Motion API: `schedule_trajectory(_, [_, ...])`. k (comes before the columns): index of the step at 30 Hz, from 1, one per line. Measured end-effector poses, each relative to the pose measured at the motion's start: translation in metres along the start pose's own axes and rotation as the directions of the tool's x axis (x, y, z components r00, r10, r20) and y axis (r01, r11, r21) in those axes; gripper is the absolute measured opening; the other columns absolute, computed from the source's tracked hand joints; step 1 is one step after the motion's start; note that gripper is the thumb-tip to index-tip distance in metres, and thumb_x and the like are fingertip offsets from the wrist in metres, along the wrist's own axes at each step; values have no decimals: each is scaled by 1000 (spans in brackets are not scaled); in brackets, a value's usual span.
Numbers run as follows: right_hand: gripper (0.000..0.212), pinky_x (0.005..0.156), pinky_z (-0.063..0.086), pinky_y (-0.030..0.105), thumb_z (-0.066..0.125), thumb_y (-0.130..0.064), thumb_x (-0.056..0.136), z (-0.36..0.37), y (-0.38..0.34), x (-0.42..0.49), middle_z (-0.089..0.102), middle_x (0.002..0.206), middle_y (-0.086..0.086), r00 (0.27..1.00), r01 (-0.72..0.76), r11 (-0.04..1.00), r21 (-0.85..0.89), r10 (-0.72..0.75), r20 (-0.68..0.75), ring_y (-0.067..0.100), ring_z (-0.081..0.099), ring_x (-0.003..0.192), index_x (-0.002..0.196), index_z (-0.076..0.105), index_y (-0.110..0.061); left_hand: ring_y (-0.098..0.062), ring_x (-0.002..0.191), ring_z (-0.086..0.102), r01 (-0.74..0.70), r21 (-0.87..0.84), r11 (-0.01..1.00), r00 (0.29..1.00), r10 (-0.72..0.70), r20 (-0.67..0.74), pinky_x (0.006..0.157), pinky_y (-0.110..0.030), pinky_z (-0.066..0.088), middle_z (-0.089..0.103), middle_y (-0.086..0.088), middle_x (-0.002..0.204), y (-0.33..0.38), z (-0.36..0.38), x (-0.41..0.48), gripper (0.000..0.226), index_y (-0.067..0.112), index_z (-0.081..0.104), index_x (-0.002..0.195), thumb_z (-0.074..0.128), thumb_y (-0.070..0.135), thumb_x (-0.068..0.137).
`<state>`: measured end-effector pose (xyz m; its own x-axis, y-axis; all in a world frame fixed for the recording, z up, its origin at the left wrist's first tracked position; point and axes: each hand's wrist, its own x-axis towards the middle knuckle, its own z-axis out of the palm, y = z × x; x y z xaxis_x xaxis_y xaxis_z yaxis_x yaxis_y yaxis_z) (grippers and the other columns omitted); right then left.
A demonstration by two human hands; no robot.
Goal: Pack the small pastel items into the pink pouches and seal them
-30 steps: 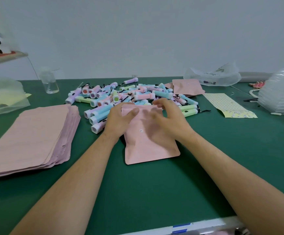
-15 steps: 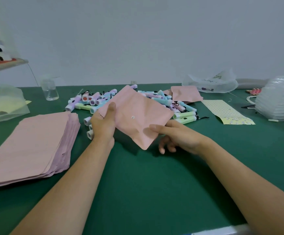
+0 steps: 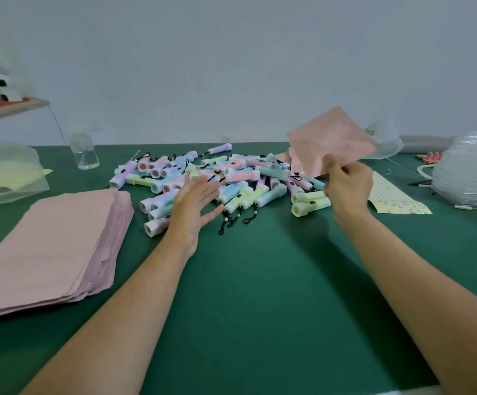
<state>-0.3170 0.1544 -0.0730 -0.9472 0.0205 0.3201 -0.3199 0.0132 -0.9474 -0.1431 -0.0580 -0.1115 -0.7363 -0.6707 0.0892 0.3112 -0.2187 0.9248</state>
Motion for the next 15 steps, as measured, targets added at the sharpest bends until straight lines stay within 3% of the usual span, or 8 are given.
schedule_trajectory(3, [40,48,34,28,55,-21,95,1,14,40,43,47,-1,996,-77,997,11,77,-34,16,42,35,57,45,-16,-12,118,71,-12,50,999,1000,10,28,82,-33,64,79,2,119,-1,1,0,23,16,66,127,59,25,107])
schedule_trajectory(6, [33,39,28,21,52,-17,102,13,26,73,45,62,5,986,-167,981,99,168,-2,11,36,32,69,48,-13,-8,116,72,-48,96,994,997,42,63,84,-34,65,79,4,119,-3,2,-1,26,18,69,123,66,30,100])
schedule_trajectory(10, [25,39,31,23,59,-21,102,24,28,111,58,74,5,953,-295,942,162,302,-20,12,40,41,79,53,-12,-9,113,73,-72,189,979,993,53,103,87,-34,65,80,4,115,-4,7,0,19,15,69,119,65,22,102])
schedule_trajectory(13, [15,36,35,18,70,-9,98,25,32,126,63,80,8,884,-467,829,308,449,129,10,52,47,93,56,-8,-10,111,74,-65,199,978,995,47,92,83,-32,65,81,3,112,-3,5,0,18,13,65,122,58,17,106])
schedule_trajectory(15, [15,38,40,16,66,0,98,21,40,129,68,91,15,856,-518,806,286,489,171,15,64,59,108,55,-3,-10,111,74,-59,202,978,995,41,93,82,-32,65,81,4,112,-3,5,0,19,12,65,123,58,17,106])
